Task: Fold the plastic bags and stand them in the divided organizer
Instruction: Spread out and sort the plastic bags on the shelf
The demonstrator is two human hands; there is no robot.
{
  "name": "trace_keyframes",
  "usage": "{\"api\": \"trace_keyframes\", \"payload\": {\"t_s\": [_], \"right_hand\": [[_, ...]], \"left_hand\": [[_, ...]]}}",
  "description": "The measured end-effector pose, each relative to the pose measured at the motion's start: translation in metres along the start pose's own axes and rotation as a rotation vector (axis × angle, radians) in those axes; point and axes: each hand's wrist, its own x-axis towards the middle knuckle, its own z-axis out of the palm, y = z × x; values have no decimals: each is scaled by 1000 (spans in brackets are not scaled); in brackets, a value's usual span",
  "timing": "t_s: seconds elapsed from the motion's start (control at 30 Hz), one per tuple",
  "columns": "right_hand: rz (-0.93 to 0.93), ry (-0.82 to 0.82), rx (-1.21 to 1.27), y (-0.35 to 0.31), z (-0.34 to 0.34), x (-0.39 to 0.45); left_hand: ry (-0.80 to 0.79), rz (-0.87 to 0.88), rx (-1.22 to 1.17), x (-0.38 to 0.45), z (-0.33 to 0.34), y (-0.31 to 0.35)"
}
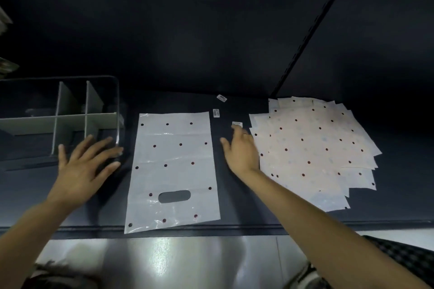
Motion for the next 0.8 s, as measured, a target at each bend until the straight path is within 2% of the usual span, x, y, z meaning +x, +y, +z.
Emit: {"api": "trace_keyframes", "payload": {"t_s": [0.07, 0.13, 0.17, 0.23, 0.3, 0.37, 0.47, 0.57, 0.7, 0.8], "right_hand": [[0, 108, -154, 50, -23, 0], [160, 50, -269, 106, -46, -2], [245, -25, -315, 131, -57, -4], [301, -154, -327, 166, -68, -11], [230, -129, -277, 182, -73, -20], [163, -14, -249, 185, -76, -26], [135, 41, -273, 179, -80, -30], [66, -18, -291, 171, -81, -35], [-118, -103, -262, 152, -79, -53], [-113, -126, -57, 118, -73, -66]], "left_hand": [[113, -19, 3, 2, 0, 10], [179, 74, -29, 4, 5, 39], [134, 156, -55, 4, 12, 60], [-89, 286, -63, 2, 30, 103], [-269, 314, 5, -4, 55, 131], [-357, 251, 52, -13, 76, 140], [-349, 193, 51, -17, 81, 126], [-388, 141, 31, -18, 69, 104], [-425, 112, 6, -16, 55, 98], [-402, 193, -53, -16, 52, 119]]}}
